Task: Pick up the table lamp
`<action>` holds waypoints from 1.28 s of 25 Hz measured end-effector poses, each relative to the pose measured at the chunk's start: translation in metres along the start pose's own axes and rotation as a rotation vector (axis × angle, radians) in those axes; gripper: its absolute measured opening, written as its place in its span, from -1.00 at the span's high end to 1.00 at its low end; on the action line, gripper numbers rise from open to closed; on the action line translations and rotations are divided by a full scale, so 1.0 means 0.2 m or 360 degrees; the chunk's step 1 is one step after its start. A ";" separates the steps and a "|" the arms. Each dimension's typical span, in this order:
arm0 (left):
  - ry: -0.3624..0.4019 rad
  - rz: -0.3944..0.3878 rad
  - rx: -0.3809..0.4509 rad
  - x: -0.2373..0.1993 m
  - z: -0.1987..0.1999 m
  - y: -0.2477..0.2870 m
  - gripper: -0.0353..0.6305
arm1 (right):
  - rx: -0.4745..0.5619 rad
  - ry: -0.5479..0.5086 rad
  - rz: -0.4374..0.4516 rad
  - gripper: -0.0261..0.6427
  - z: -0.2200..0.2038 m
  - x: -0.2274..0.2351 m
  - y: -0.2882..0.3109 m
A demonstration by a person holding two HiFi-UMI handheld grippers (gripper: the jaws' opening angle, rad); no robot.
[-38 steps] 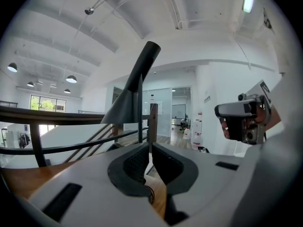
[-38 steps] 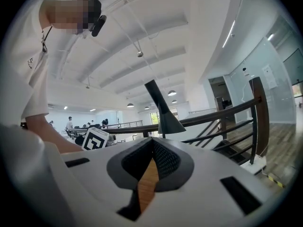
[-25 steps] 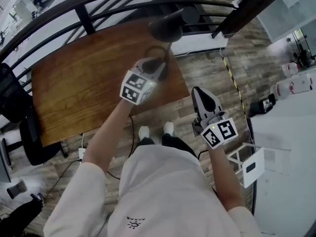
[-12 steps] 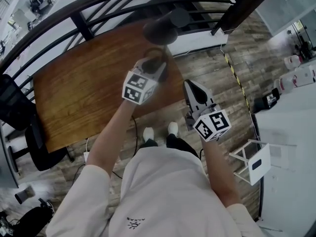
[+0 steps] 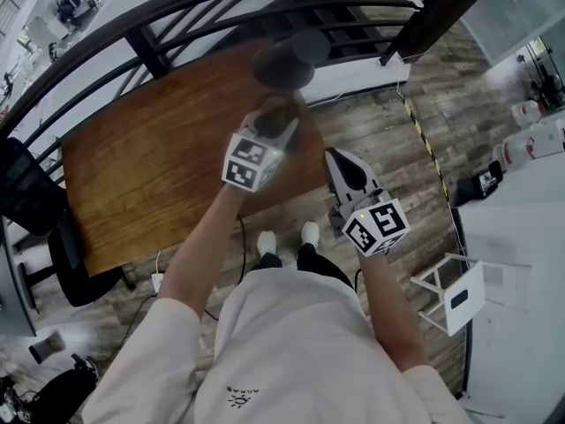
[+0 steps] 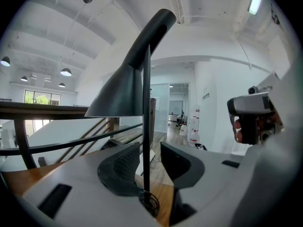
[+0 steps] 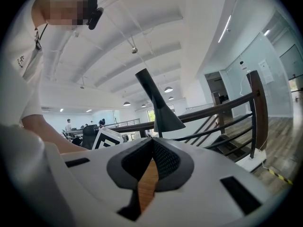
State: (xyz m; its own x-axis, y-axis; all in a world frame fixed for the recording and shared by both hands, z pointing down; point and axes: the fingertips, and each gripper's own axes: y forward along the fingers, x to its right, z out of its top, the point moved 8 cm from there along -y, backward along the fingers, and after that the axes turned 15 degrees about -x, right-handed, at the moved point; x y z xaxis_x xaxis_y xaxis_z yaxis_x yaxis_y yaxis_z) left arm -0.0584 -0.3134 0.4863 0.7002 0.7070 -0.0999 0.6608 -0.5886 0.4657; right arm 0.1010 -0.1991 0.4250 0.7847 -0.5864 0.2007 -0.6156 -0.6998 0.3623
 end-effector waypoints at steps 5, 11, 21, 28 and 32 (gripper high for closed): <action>0.0007 0.0029 -0.0009 -0.02 0.01 0.03 0.52 | -0.0012 0.0002 0.0004 0.87 0.00 0.02 0.02; 0.0001 0.0053 0.0009 -0.04 0.01 0.05 0.52 | -0.0022 -0.0002 0.0017 0.87 0.00 0.05 0.04; 0.0008 0.0069 0.0008 -0.03 0.03 0.07 0.64 | -0.0008 -0.0004 0.0033 0.87 0.03 0.08 0.03; -0.0001 0.0081 0.0015 -0.04 0.03 0.07 0.71 | -0.0018 0.0001 0.0028 0.87 0.02 0.10 0.03; -0.0031 0.0054 0.0026 -0.05 0.03 0.07 0.72 | -0.0026 0.0005 0.0026 0.88 0.01 0.10 0.03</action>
State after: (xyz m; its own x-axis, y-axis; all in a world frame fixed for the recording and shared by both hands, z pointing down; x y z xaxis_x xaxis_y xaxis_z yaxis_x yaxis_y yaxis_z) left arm -0.0539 -0.3309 0.4891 0.7273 0.6788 -0.1015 0.6408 -0.6186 0.4547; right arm 0.1125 -0.2167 0.4298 0.7749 -0.5963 0.2095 -0.6270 -0.6834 0.3740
